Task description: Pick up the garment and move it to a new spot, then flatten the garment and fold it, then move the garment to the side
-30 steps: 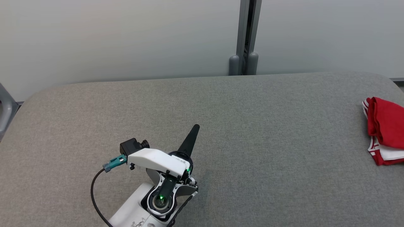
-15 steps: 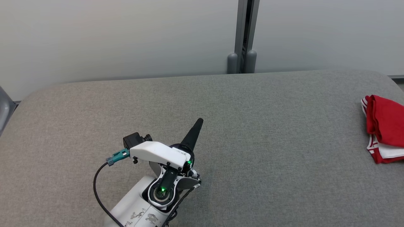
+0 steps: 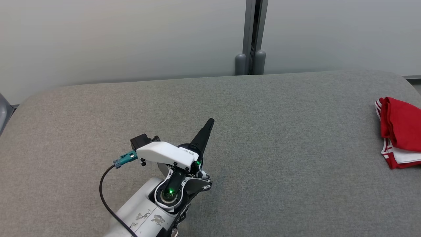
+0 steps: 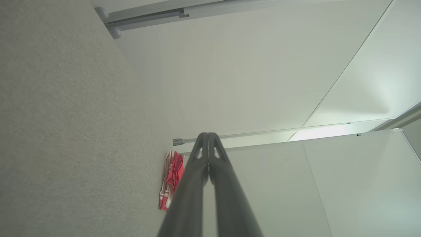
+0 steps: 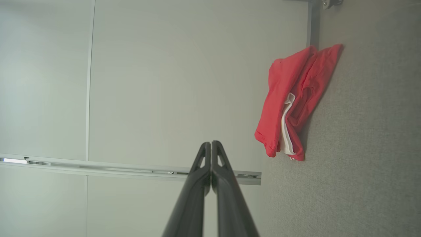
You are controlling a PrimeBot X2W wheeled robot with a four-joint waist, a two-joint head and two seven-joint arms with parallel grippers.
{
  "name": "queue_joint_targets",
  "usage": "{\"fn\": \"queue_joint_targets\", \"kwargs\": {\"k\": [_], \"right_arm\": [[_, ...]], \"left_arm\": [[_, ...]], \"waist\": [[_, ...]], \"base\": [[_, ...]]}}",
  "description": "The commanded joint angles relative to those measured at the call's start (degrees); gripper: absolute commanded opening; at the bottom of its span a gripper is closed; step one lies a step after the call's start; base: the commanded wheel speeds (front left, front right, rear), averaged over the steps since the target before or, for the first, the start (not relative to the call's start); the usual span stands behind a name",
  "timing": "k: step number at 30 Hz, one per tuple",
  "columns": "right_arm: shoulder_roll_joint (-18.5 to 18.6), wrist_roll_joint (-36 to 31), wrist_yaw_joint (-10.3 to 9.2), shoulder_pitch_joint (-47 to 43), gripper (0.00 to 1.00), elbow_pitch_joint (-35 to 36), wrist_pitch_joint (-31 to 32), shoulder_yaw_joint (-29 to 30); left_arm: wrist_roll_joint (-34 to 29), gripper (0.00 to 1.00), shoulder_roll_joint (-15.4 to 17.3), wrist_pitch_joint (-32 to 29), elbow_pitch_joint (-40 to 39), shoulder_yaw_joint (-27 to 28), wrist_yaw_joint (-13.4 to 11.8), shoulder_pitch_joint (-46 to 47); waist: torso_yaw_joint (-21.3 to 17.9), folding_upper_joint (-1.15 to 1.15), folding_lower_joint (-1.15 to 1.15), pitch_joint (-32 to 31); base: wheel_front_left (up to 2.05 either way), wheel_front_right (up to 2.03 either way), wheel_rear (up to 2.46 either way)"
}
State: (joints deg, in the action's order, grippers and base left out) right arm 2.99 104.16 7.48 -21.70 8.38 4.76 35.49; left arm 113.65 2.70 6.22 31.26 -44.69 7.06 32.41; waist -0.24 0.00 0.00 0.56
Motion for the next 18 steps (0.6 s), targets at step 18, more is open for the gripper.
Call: {"fn": "queue_joint_targets", "kwargs": {"k": [18], "right_arm": [[-0.2, 2.2, 0.02, -0.8, 0.0, 0.8, 0.7, 1.1]], "left_arm": [[2.1, 0.0, 0.3, -0.3, 0.6, -0.7, 0.6, 1.8]], "waist": [[-0.1, 0.0, 0.0, 0.1]], "base": [[0.0, 0.0, 0.0]]}}
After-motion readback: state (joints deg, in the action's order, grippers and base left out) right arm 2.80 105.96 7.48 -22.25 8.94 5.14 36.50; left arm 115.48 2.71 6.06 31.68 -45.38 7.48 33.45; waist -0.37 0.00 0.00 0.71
